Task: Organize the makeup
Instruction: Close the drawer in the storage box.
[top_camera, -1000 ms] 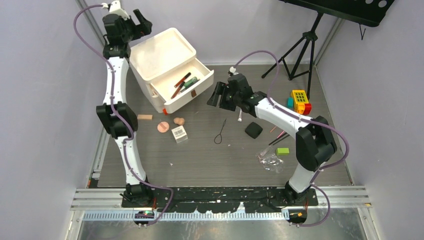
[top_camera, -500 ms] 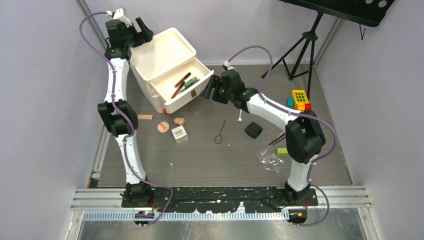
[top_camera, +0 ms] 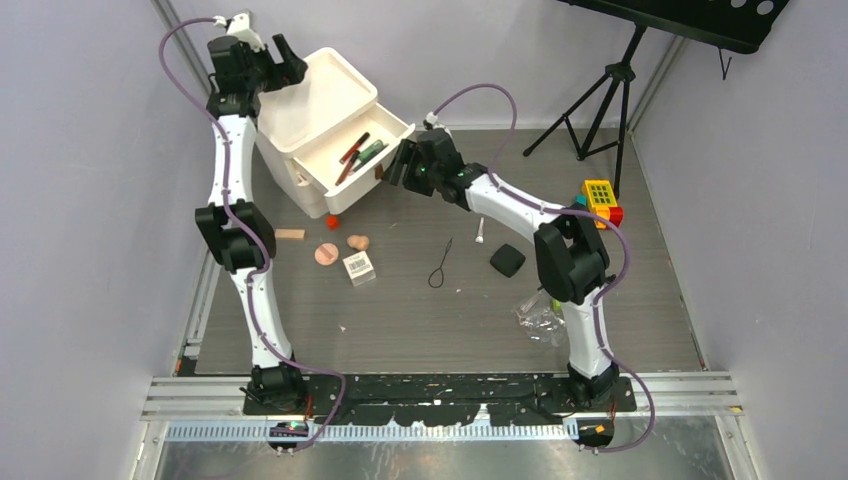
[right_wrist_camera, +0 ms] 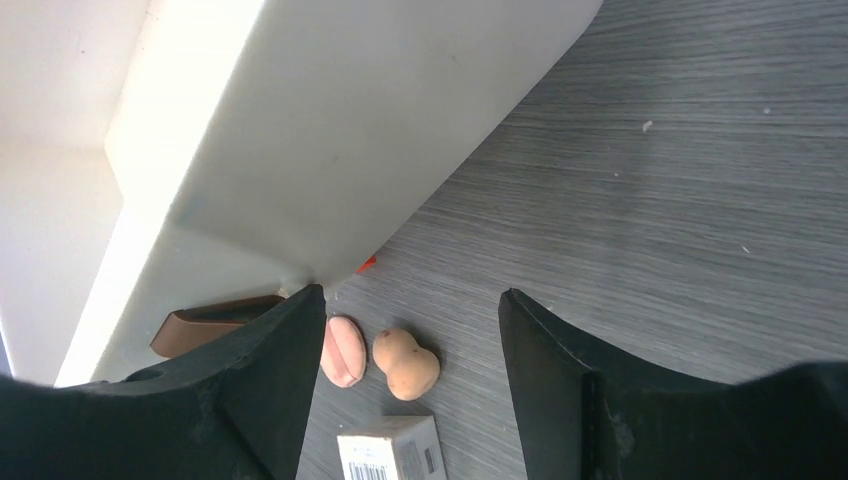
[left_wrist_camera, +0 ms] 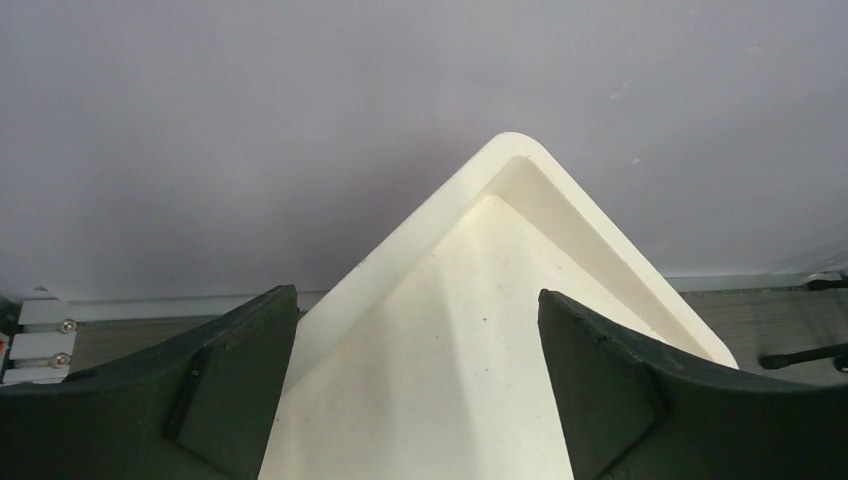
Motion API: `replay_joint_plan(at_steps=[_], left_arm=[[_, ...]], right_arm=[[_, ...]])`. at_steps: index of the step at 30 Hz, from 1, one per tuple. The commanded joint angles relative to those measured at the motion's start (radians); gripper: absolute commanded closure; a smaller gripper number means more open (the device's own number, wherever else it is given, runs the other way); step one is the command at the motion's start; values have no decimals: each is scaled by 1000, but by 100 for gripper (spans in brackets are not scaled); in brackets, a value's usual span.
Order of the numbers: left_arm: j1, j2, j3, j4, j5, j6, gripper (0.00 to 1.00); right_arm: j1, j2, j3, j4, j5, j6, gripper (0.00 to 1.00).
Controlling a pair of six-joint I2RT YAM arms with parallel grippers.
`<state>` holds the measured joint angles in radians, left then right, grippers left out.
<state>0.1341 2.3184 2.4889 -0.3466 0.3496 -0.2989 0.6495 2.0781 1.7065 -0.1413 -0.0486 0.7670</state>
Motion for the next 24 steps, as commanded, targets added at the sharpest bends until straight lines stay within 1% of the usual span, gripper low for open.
replay_joint_plan(at_steps=[1,11,15,19,24], left_arm=[[6,-6,30,-42,49,20,9],[6,-7,30,-66,89,39,13],[6,-5,35,-86,105,52,17],[6,-3,39,-114,103,78,18],[6,2,41,-127,107,84,20]], right_arm=[[38,31,119,106,21,23,31],[56,14,132,136,45,5,31],[55,41,196,116,41,-1,31],[55,67,260,97,44,-2,31],[55,86,300,91,46,-5,30]])
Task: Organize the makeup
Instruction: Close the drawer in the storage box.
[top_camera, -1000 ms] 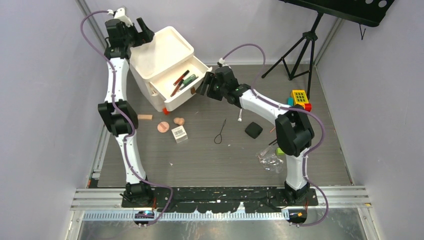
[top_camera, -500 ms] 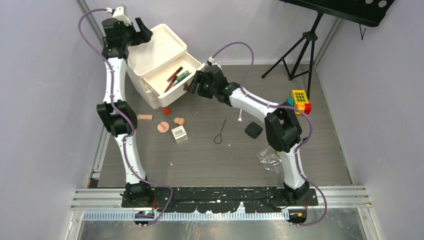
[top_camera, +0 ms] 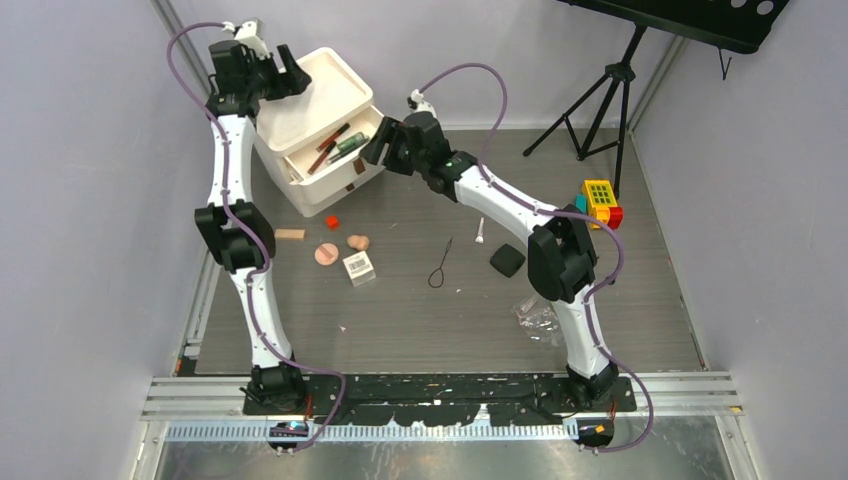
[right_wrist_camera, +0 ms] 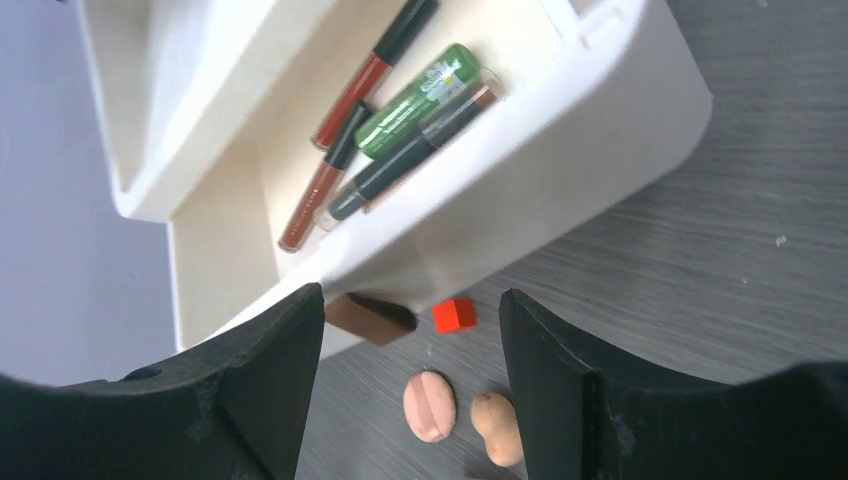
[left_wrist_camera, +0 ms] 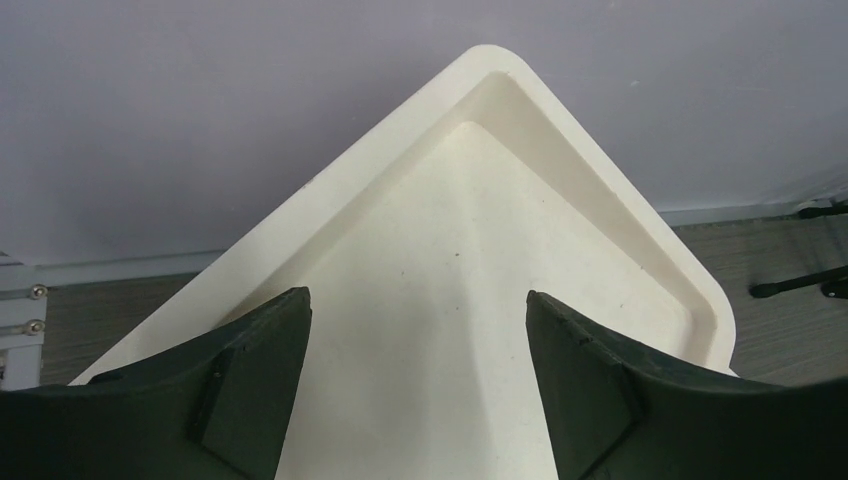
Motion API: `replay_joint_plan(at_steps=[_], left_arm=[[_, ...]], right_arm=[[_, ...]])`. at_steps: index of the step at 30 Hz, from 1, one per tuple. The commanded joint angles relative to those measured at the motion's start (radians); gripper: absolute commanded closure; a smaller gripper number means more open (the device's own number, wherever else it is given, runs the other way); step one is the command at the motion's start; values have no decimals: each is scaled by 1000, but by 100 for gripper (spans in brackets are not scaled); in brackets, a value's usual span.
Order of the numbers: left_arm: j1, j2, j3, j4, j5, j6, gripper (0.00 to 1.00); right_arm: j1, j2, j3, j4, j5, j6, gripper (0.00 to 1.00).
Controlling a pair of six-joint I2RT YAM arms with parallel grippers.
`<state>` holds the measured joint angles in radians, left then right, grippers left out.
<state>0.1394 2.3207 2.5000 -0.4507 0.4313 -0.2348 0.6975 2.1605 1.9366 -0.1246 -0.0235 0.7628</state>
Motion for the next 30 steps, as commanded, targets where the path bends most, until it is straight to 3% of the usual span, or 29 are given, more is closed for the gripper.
replay_joint_plan(at_steps=[1,6,15,30], left_arm=[[0,1,31,-25,26,20,20],[1,-9,32,-30,29,23,21],[-14,-89,39,1,64,-28,19],[-90,-139,-70,-236,137,-25,22]], right_arm=[[6,12,88,71,20,-4,30],[7,46,132,45,20,-14,30],[6,-66,-70,161,63,-39,30],[5,-155,-244,177,150,-63,30]])
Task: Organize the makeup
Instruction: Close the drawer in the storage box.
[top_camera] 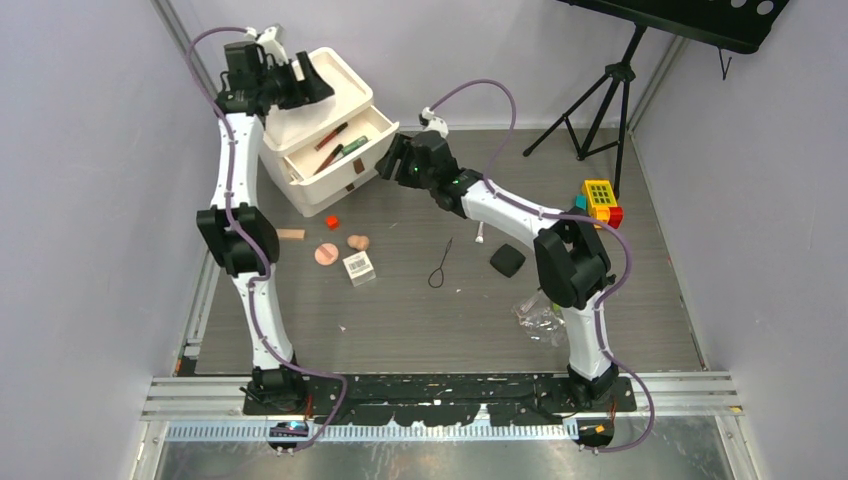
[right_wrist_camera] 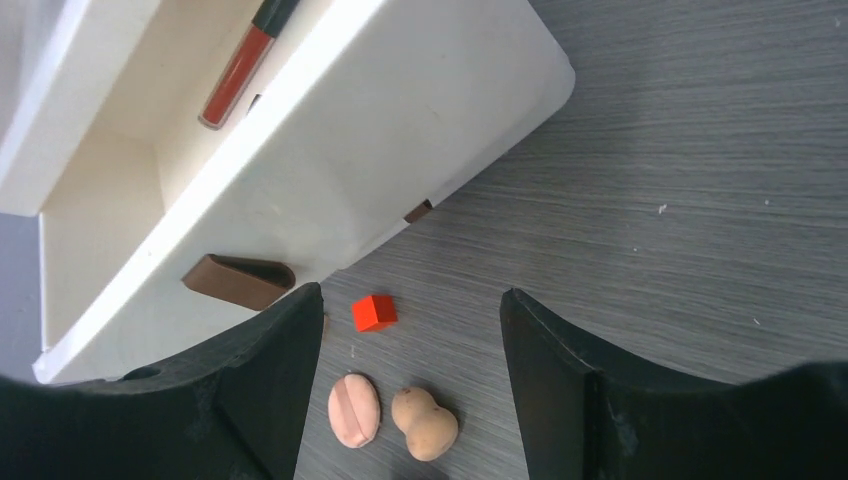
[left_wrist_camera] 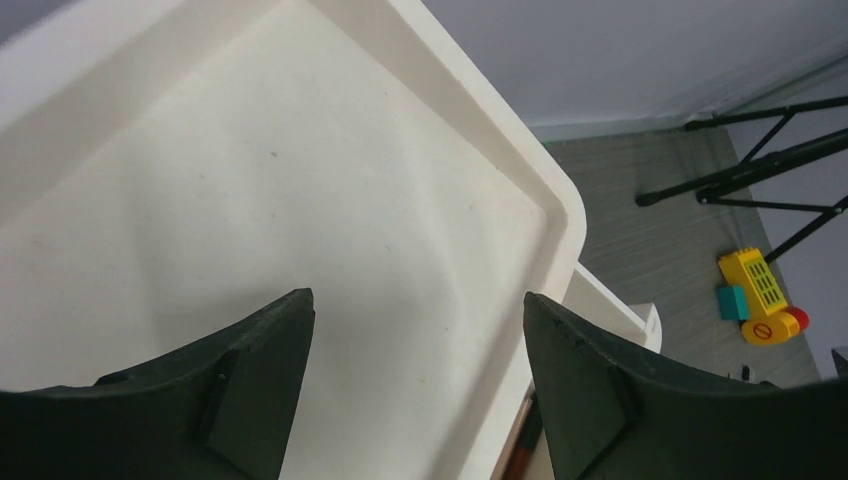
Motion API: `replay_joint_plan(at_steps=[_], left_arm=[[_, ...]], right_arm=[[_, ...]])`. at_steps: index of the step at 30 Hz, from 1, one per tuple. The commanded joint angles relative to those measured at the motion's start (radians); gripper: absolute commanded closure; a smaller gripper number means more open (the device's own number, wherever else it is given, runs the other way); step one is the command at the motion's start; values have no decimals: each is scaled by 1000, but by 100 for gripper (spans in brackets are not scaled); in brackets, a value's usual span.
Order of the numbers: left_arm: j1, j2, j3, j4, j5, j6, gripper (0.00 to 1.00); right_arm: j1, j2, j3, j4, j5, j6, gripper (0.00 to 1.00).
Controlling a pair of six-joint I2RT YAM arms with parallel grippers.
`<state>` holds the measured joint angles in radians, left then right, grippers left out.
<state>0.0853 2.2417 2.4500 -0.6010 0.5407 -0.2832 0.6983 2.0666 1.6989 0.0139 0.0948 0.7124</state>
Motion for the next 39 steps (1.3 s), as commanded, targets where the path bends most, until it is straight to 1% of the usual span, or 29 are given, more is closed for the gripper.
replay_joint_plan(at_steps=[1,4,7,14,16,18,24,31,39], left_arm=[[-42,-59,-14,-108,22,33,21],[-55,-61,-20,-158,22,43,22],[-63,-76,-64,-169,21,48,23],[-77,-107,-91,-259,32,66,25],[-77,-128,-121,-272,35,72,25],[-108,-153,-164,-272,42,74,25],[-114,-190,-247,-297,77,94,26],[-115,-193,-243,-352,74,141,27],[-115,-183,-231,-367,77,154,28]], right_arm=[[6,-53,-3,40,30,-10,30],[5,-29,19,47,23,2,30],[6,3,55,47,12,14,30],[5,106,175,36,-17,62,30],[7,137,211,40,-21,75,30],[7,165,242,43,-25,85,30],[11,244,350,40,-50,124,30],[32,308,462,44,-74,137,30],[49,310,457,96,-80,145,30]])
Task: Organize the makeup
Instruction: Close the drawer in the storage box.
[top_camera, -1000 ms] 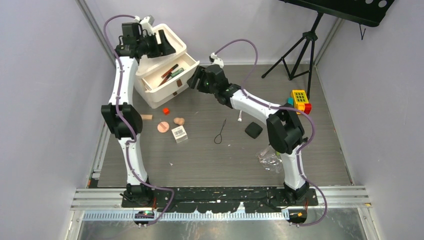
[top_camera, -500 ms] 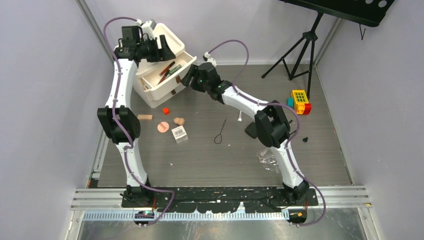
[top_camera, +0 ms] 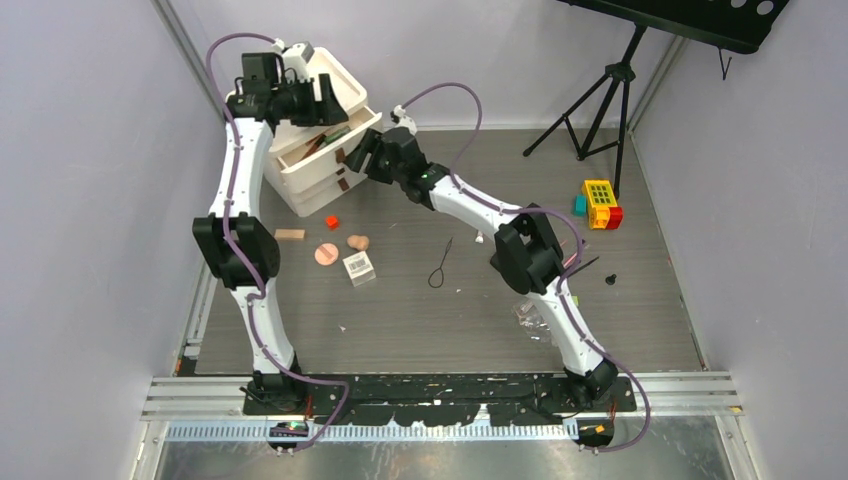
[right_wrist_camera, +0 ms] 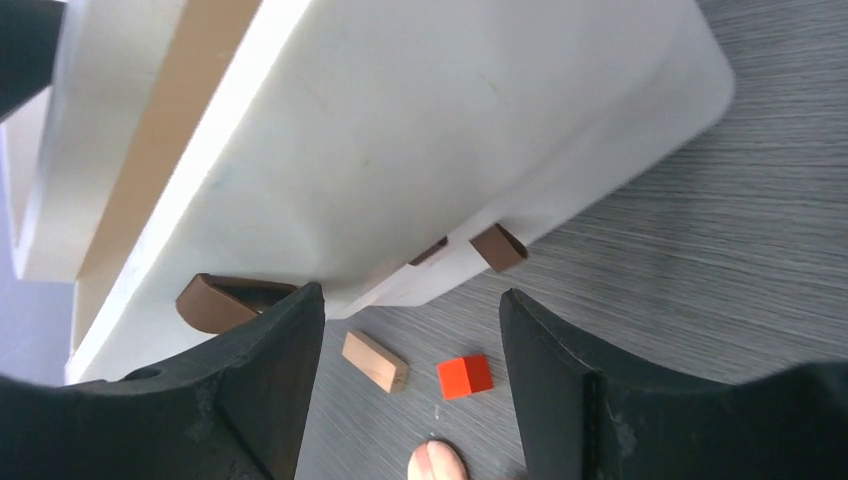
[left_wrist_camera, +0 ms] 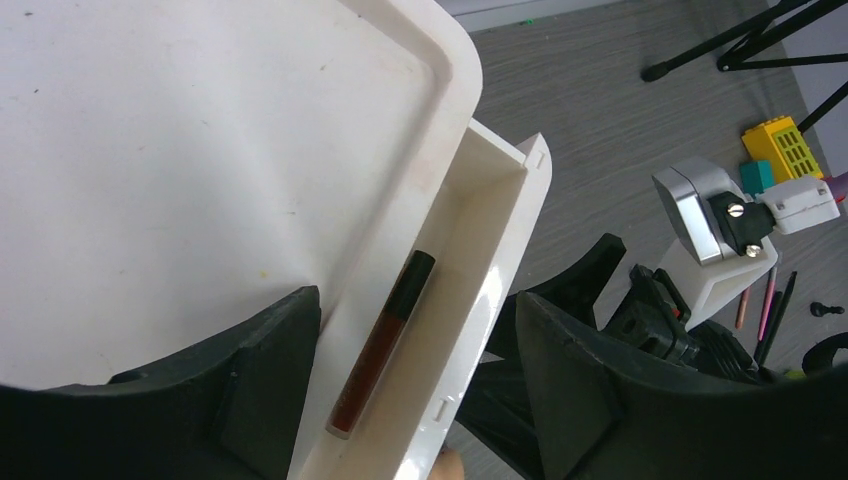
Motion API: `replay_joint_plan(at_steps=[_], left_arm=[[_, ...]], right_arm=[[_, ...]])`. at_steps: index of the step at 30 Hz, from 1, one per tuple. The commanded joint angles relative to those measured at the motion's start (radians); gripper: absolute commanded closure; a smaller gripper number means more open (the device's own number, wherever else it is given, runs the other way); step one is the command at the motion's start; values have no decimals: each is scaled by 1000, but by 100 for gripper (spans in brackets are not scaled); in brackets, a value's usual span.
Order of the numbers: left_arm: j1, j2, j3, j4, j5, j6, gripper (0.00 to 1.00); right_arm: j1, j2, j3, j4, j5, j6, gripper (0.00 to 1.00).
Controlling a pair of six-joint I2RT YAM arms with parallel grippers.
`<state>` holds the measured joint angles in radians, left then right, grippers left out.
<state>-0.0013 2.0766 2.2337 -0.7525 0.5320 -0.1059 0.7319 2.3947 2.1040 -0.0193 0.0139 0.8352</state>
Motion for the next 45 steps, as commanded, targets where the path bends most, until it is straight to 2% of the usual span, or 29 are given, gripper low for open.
replay_joint_plan(at_steps=[1,8,12,30,33,39,45], left_arm=[[-28,-15,-12,-217,89,-23,28],[-29,-2,-1,-227,99,-22,29],[-28,2,13,-251,46,-15,29],[-10,1,70,-367,49,55,29],[-11,6,85,-381,57,54,30],[-37,0,89,-381,88,33,31],[-107,1,100,-394,79,26,30]], right_arm=[[18,-16,57,130,0,22,30],[17,60,185,92,5,27,30],[17,90,214,118,20,27,29],[-11,113,193,264,0,4,27],[-20,11,42,330,0,-25,27],[-37,-355,-374,401,99,-165,27],[-83,-617,-728,449,164,-178,26]])
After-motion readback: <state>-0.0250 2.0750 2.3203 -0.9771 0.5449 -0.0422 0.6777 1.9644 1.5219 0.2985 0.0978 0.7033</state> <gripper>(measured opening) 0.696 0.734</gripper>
